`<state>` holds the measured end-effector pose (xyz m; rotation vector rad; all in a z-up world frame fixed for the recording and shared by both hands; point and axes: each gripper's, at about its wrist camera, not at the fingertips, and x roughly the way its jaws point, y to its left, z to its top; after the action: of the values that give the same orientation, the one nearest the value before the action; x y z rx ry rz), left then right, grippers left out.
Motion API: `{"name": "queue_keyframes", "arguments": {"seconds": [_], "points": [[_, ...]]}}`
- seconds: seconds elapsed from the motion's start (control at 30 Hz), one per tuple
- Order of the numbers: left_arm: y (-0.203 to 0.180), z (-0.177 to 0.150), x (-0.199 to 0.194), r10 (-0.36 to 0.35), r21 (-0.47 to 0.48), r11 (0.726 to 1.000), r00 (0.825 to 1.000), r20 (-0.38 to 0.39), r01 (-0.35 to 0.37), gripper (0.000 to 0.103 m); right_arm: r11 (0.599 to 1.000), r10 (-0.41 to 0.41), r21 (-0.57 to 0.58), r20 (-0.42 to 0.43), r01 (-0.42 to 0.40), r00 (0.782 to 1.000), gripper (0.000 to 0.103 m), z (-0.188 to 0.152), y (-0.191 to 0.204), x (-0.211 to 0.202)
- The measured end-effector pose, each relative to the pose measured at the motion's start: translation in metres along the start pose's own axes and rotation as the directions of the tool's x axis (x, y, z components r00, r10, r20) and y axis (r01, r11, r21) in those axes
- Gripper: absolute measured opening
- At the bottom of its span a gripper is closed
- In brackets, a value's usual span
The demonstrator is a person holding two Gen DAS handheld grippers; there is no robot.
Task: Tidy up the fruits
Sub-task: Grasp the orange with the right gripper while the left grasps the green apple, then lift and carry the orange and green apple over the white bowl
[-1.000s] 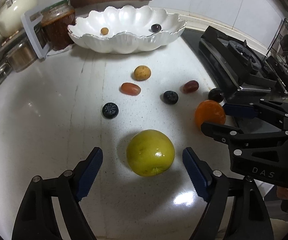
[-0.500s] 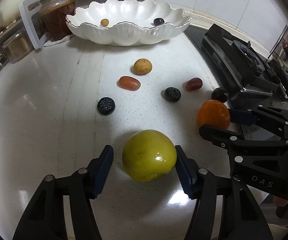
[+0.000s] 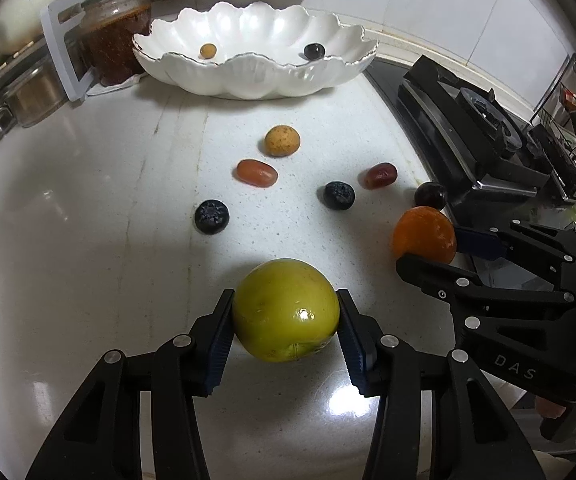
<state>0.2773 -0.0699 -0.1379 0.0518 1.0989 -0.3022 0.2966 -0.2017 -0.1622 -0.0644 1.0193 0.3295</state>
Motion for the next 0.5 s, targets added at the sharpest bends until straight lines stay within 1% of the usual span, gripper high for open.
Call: {"name": "queue_keyframes", "arguments": {"seconds": [0.27,0.5], "points": [[0.002,0.002,-0.017,-0.002,0.005,1.0,0.999,0.038,0.002,0.048,1.0,0.001,0.01,0.041,-0.002,0.999,0.043,0.004,0.002,-0.014],[0.002,0.011,-0.037,-0.001,0.001,1.0,0.994,0.106,0.001,0.048,1.0,-0.006,0.018,0.096,0.004,0.995,0.043,0.01,0.005,-0.034]]}}
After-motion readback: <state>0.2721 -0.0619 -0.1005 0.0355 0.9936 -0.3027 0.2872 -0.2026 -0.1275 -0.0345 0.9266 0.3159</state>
